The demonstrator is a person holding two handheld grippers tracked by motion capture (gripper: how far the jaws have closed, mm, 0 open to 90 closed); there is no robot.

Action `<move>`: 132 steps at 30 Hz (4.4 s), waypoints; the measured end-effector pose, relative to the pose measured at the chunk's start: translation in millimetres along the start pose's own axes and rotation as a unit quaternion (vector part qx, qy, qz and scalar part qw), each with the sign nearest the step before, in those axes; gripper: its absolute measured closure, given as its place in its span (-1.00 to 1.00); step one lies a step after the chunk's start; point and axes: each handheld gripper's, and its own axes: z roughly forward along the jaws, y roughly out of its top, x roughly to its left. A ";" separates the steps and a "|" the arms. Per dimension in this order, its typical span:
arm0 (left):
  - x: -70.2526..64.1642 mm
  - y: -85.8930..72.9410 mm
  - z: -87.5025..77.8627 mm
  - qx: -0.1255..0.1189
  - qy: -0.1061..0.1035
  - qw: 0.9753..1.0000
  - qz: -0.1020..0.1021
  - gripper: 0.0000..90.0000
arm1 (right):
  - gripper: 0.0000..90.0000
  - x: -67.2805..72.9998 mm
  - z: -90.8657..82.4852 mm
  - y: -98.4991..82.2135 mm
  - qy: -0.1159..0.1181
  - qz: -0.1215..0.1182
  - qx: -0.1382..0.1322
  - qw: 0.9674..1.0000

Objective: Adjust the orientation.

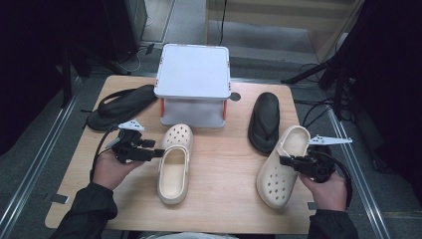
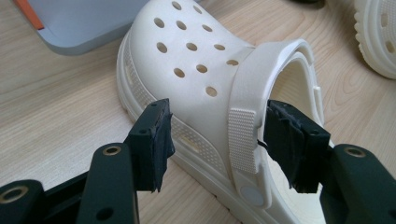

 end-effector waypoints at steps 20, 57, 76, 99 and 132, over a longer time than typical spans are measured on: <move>-1.1 0.9 -4.5 -0.018 0.004 1.000 0.004 -0.05 | 0.91 74.8 56.2 57.1 0.129 -0.076 0.039 0.988; -41.2 11.6 -9.4 -0.029 -0.039 0.998 0.031 0.96 | 0.30 74.6 148.2 75.4 0.101 -0.143 0.044 0.984; -88.2 24.5 23.5 -0.031 -0.060 0.997 0.021 1.00 | 1.00 35.4 119.0 76.7 0.062 -0.125 0.029 0.990; -148.3 27.6 96.5 0.006 -0.072 0.996 0.054 1.00 | 1.00 35.5 147.6 70.0 0.054 -0.148 0.062 0.986; -133.3 23.8 99.0 0.033 -0.030 0.996 0.072 1.00 | 1.00 50.7 133.9 48.2 0.051 -0.145 0.058 0.986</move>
